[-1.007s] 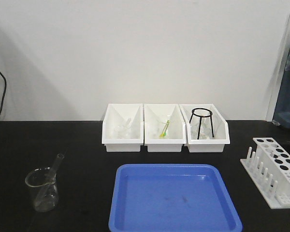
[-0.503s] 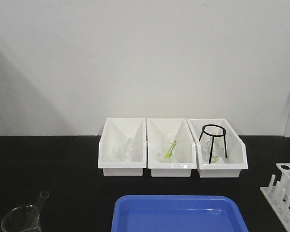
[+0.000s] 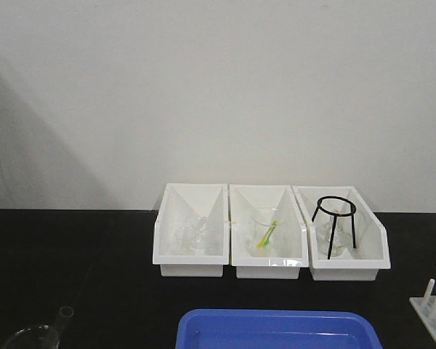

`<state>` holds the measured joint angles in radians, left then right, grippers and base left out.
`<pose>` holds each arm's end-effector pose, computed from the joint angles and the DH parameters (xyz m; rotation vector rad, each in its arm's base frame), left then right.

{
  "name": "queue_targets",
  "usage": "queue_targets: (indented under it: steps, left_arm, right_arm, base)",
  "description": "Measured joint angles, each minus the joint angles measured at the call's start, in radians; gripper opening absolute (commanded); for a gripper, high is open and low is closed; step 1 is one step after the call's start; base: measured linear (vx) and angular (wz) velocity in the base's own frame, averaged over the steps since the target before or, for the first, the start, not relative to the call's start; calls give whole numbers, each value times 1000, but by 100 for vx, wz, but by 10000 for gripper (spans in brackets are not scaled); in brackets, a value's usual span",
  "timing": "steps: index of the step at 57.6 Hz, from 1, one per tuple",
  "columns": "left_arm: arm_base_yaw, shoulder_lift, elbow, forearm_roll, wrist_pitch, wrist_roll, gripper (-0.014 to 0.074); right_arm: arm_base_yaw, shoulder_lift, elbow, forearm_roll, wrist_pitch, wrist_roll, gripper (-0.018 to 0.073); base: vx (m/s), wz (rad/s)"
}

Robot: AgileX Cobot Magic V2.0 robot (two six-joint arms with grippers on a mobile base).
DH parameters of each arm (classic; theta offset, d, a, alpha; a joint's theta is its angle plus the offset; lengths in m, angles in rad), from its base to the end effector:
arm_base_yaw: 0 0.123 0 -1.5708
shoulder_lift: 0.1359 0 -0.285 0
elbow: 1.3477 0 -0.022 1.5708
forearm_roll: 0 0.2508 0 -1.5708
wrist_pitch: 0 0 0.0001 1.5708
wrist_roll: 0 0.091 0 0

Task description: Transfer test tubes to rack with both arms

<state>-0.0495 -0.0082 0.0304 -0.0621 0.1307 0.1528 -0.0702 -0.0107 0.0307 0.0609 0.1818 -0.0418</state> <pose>0.0569 -0.0036 0.1915 0.1212 1.6318 0.0254 0.0563 -0.0030 0.1869 0.0661 1.6839 -0.0299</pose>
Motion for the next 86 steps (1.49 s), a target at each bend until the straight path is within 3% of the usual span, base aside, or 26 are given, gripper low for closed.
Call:
queue_targets:
  steps: [30, 40, 48, 51, 61, 74, 86]
  left_arm:
    - [0, 0, 0, 0, -14, 1, -20]
    - [0, 0, 0, 0, -182, -7, -20]
    - [0, 0, 0, 0, -374, -94, -20]
    - [0, -1, -16, -1, -376, -124, -20]
    - [0, 63, -249, -2, -247, -138, -20]
    - [0, 426, -615, 0, -204, -67, -20]
    - [0, 707, -763, 0, -182, -61, -20]
  right_arm:
    - [0, 0, 0, 0, 0, 0, -8]
    - [0, 0, 1, 0, -60, 0, -8]
    - [0, 0, -19, 1, -176, 6, -8]
    - [0, 0, -63, 1, -174, 5, -8]
    - [0, 80, -340, -1, -182, -39, -8]
    - [0, 417, -664, -3, -205, -78, -8]
    - [0, 695, -792, 0, -205, -70, -8]
  base:
    - [0, 0]
    - [0, 0]
    - [0, 0]
    - [0, 0]
    - [0, 0]
    - [0, 0]
    - [0, 0]
